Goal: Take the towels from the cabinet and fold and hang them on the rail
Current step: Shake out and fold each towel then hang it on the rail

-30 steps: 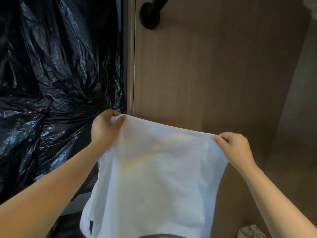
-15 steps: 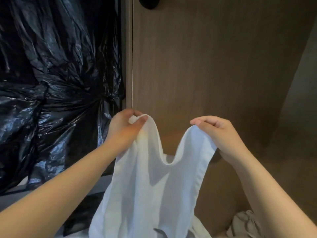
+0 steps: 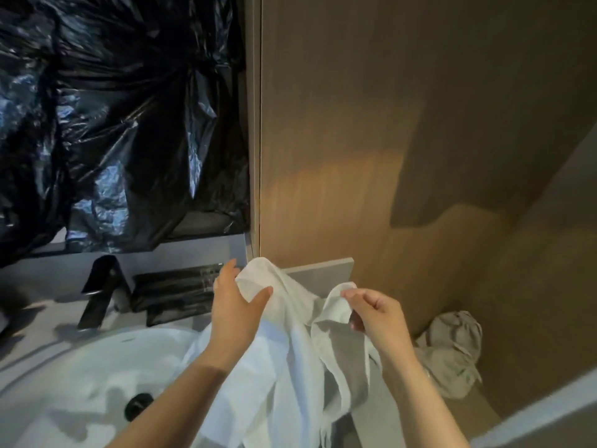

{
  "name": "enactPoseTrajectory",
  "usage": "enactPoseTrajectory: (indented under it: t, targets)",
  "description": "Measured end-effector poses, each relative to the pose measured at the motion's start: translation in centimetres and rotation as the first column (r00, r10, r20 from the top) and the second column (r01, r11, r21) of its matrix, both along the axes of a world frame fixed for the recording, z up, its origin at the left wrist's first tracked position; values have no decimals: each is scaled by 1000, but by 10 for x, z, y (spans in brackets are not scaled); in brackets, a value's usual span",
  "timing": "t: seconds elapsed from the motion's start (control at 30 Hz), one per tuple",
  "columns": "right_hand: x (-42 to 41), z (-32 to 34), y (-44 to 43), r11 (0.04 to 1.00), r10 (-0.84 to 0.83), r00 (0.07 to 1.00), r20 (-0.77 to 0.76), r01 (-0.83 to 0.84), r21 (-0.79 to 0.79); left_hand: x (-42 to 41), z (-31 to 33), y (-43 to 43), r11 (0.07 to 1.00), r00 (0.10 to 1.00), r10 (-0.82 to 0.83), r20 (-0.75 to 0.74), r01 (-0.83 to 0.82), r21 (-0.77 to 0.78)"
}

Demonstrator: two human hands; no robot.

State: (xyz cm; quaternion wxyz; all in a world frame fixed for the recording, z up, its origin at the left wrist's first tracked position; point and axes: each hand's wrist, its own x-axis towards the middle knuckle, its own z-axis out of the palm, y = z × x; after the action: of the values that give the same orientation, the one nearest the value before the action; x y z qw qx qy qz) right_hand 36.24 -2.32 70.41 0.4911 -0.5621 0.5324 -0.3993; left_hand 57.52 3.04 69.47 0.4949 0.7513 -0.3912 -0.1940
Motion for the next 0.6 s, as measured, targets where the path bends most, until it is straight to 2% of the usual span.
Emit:
enactPoseTrajectory:
  t: [0.13,0.2,0.3,0.33,0.47,0.6]
  targets:
    - [5,-1,13,999,35,998,61,-36,13,1,-9,26,997,999,38,-22,-40,-71]
    - [7,4,15,996,83,994,75,-85,11,4,-7,31,985,979,98,-179,-121,-124]
    - [9,11,18,989,148,985,94,-149,0,11,-5,35,963,852,124,-508,-227,-145]
    - [10,13,20,988,157,986,63,-156,-14,12,-7,36,961,831,124,-542,-236,-142]
    - [9,16,25,970,116,982,-152,-145,-194,23,-18,42,954,847,204,-490,-284,-95]
    - [6,20,24,942,101,970,-221,-164,-291,32,-30,50,935,713,242,-658,-353,-38]
